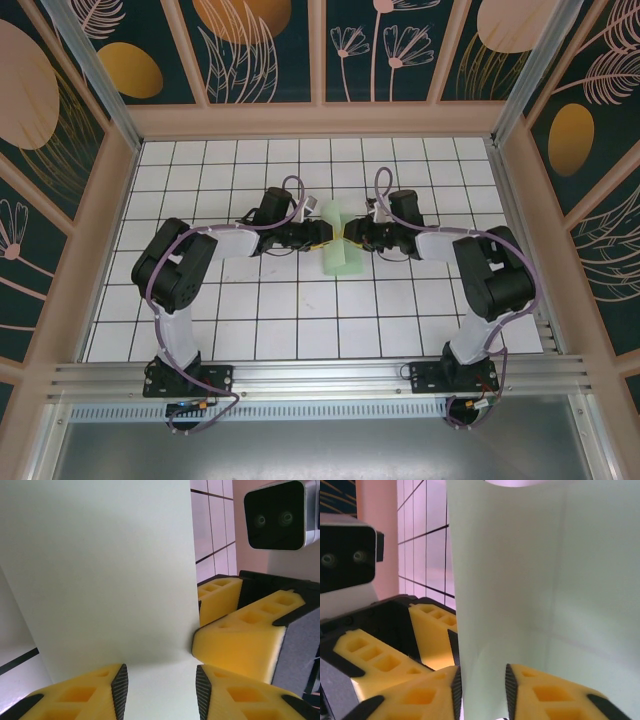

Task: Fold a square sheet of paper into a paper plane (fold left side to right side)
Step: First fold in half a square sheet of paper at the center of the table.

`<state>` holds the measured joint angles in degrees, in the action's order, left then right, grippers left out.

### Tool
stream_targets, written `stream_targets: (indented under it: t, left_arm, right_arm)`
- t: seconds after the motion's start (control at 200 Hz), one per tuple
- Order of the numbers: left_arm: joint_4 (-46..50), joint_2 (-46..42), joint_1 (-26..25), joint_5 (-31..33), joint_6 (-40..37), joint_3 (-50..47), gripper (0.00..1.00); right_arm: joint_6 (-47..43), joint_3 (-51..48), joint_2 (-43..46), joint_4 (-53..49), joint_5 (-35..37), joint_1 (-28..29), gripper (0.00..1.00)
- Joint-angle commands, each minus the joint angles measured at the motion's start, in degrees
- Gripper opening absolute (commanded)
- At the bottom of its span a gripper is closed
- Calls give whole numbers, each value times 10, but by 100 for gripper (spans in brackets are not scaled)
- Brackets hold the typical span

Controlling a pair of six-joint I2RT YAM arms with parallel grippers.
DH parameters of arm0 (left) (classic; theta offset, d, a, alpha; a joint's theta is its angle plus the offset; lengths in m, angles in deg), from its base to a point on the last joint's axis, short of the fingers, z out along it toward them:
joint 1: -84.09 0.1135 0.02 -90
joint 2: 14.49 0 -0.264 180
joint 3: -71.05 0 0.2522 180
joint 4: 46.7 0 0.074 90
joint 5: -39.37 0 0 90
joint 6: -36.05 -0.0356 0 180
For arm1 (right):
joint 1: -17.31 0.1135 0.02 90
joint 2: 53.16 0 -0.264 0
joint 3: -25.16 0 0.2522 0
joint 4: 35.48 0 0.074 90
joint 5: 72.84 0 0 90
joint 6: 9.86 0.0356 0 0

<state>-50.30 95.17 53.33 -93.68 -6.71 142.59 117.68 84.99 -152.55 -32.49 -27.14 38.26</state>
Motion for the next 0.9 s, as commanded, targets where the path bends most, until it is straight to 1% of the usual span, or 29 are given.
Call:
stream_targets:
  t: [0.0,0.025,0.14,0.225,0.325,0.45,0.49,0.56,0.666,0.896]
  left_arm:
    - [-8,1,-3,0,-3,11,43]
    - [-8,0,-3,-1,-3,11,43]
    - [-6,-3,-3,1,-3,12,44]
    - [-3,-11,-3,-1,-4,9,47]
    - [22,-34,-3,11,-22,8,51]
    - [78,-57,-1,53,-50,14,56]
    - [95,-59,-2,69,-54,15,60]
    - [128,-53,-1,99,-62,26,62]
    - [158,-27,-3,126,-65,46,62]
    - [160,26,-4,132,-54,79,60]
  right_arm:
    - [-9,16,-7,7,-12,4,23]
    - [-9,16,-8,7,-13,4,21]
    - [-10,16,-8,6,-14,3,8]
    - [-20,19,-8,-8,-8,3,1]
    - [-41,26,-5,-38,12,-2,0]
    - [-58,28,-1,-65,38,-12,0]
    - [-62,28,0,-73,44,-15,0]
    - [-70,28,-4,-86,51,-19,0]
    - [-80,27,-8,-101,62,-25,0]
    - [-83,22,-12,-115,80,-31,0]
